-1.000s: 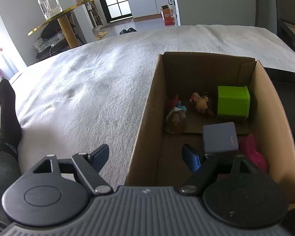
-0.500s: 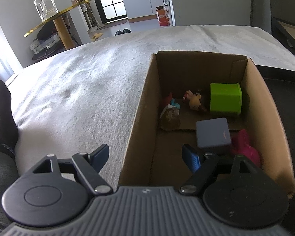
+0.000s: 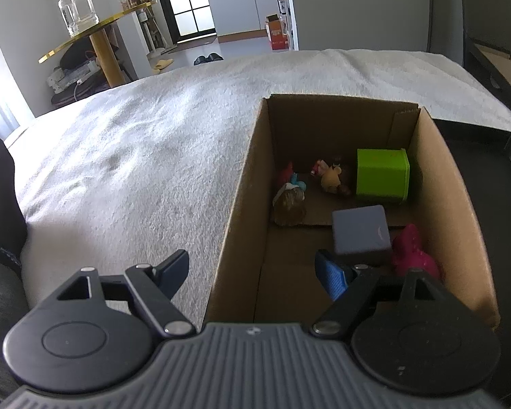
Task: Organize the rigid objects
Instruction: 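Close the right gripper on the white charger and lift it, then carry the white charger into the cardboard box and open the right gripper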
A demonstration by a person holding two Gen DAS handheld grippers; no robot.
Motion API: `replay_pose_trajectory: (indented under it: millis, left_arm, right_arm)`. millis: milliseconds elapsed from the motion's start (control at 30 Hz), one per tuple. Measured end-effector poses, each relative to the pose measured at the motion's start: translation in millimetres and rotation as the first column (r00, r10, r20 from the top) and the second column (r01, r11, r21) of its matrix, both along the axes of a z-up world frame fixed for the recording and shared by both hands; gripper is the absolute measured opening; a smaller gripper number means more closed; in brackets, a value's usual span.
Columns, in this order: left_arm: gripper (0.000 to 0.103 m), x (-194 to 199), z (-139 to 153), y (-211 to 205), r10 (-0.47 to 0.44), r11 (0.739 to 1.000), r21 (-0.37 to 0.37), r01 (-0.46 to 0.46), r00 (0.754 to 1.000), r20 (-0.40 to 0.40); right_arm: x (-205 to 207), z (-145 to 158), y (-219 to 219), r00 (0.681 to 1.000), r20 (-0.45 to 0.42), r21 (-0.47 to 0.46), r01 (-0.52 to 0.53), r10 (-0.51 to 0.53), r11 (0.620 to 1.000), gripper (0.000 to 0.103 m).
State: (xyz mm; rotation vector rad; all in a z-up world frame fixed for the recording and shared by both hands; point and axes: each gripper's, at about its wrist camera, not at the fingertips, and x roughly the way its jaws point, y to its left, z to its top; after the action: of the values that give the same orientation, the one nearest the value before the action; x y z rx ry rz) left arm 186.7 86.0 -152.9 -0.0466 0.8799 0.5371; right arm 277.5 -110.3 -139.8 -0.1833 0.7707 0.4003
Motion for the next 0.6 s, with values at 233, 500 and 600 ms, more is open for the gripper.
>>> replay_pose_trajectory:
  millis: [233,500,600]
  left_arm:
    - [0.076,-3,0,3,-0.006,1.000,-0.024,0.007,1.000,0.014]
    - [0.061,-9,3,7,-0.006,0.999,-0.047,0.008,0.999,0.043]
    - [0.054,-11,3,10,-0.002,0.998,-0.063,0.006,0.999,0.053]
  right_arm:
    - [-9,13,16,0.997,0.038,0.024,-0.073,0.073,0.997,0.060]
    - [-19,31,44,0.985,0.087,0.037,-0.153,0.149,0.988,0.060]
    - [-22,34,55,0.980,0.095,0.038,-0.180,0.175,0.983,0.061]
